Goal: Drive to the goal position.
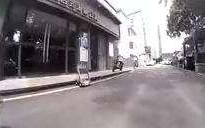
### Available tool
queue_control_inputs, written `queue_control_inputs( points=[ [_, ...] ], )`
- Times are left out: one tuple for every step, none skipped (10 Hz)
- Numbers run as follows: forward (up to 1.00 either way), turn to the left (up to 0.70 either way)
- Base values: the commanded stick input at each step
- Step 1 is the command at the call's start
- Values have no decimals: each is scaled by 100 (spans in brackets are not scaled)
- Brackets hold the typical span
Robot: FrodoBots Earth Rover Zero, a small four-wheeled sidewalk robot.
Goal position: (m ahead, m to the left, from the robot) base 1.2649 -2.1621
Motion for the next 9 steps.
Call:
queue_control_inputs(
  points=[
    [70, 14],
    [70, 14],
    [70, 14],
    [70, 14],
    [70, 14],
    [70, 14],
    [70, 14],
    [70, 14],
    [70, 14]
  ],
)
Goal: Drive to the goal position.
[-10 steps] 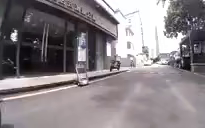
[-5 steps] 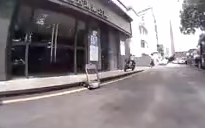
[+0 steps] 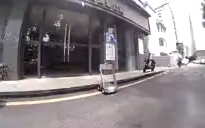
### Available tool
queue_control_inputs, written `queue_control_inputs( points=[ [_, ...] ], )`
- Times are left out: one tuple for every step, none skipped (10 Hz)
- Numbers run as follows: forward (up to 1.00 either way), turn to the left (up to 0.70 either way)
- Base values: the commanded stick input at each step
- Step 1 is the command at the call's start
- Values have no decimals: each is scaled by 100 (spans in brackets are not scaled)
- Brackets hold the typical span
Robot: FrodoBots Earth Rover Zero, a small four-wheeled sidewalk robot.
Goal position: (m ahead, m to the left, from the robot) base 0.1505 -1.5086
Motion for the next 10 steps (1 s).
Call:
queue_control_inputs(
  points=[
    [70, 14],
    [70, 14],
    [70, 14],
    [70, 14],
    [70, 14],
    [70, 0],
    [70, 0],
    [70, 0],
    [70, 0],
    [70, 0]
  ],
)
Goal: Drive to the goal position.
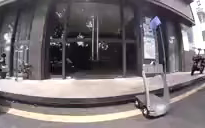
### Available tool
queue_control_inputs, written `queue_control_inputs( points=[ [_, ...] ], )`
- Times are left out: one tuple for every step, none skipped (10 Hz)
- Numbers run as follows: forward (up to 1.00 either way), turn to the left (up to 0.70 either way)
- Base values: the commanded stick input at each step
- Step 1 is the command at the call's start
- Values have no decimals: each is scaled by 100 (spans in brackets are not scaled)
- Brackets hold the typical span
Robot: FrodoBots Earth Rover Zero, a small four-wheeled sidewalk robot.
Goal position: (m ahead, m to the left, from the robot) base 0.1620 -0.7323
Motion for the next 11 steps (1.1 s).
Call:
queue_control_inputs(
  points=[
    [70, 0],
    [70, 0],
    [70, 0],
    [13, 0],
    [0, 0],
    [0, 0],
    [0, 0],
    [0, 0],
    [0, 0],
    [0, 0],
    [0, 0]
  ],
)
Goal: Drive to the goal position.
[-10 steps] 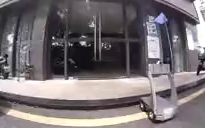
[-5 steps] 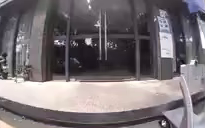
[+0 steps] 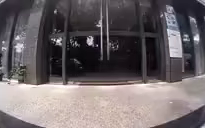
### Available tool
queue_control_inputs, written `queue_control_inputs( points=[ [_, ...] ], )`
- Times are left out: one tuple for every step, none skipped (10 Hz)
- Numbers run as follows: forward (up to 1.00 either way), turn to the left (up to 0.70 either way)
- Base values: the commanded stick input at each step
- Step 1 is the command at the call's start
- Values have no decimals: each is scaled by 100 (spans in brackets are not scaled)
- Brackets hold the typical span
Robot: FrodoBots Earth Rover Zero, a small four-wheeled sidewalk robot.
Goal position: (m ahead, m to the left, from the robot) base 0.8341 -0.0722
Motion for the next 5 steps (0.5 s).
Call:
queue_control_inputs(
  points=[
    [0, 0],
    [0, 0],
    [0, 13],
    [0, 32],
    [0, 45]
  ],
)
